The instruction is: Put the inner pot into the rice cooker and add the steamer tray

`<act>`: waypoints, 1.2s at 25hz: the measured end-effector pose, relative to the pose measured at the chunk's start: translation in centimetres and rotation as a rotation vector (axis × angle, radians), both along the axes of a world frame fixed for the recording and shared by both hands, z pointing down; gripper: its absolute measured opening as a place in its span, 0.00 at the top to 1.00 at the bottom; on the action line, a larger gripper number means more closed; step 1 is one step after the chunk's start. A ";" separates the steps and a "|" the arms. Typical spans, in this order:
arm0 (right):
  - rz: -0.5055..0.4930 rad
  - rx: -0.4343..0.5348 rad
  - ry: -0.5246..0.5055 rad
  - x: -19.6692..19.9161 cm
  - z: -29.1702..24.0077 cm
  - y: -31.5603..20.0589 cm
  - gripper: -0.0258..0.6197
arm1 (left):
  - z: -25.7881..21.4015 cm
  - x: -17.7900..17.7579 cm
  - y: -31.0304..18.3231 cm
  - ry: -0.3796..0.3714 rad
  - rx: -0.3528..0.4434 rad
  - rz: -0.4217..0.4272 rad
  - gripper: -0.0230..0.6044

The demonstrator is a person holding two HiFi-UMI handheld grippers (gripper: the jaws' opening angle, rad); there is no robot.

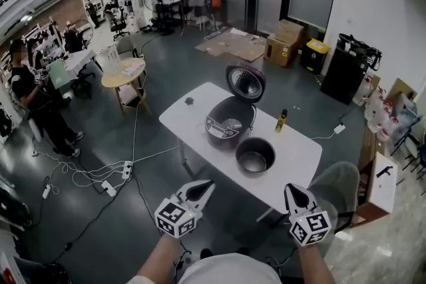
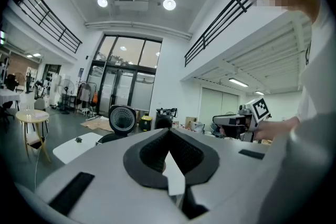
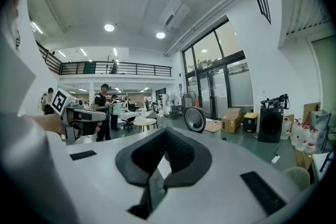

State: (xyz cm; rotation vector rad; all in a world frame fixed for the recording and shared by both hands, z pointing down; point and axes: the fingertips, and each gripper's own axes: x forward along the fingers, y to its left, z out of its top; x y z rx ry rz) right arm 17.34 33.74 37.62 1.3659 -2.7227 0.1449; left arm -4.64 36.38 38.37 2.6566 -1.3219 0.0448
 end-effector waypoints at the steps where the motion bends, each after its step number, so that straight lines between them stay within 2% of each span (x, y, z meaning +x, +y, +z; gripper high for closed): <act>1: 0.002 -0.001 -0.002 -0.1 0.0 -0.1 0.94 | 0.0 0.0 0.0 0.001 0.000 0.001 0.94; 6: 0.044 -0.026 -0.020 0.6 0.6 -0.5 0.94 | -0.2 0.2 0.1 0.047 0.003 0.020 0.94; 11: 0.032 -0.015 -0.006 0.6 1.2 -0.1 0.94 | 0.6 0.3 0.0 0.059 -0.011 0.011 0.94; 21: 0.021 -0.018 -0.008 1.5 1.4 -1.2 0.82 | 1.6 1.2 -1.0 0.058 -0.035 0.000 0.85; 25: 0.020 -0.021 -0.014 2.5 1.3 -1.5 0.77 | 2.0 1.7 -1.2 0.062 -0.053 -0.009 0.78; 27: 0.017 -0.020 -0.016 3.0 1.4 -1.9 0.75 | 2.1 1.8 -1.6 0.093 -0.071 -0.009 0.70; 30: 0.019 -0.030 -0.019 4.0 1.9 -2.1 0.71 | 2.3 2.4 -1.8 0.119 -0.082 -0.007 0.64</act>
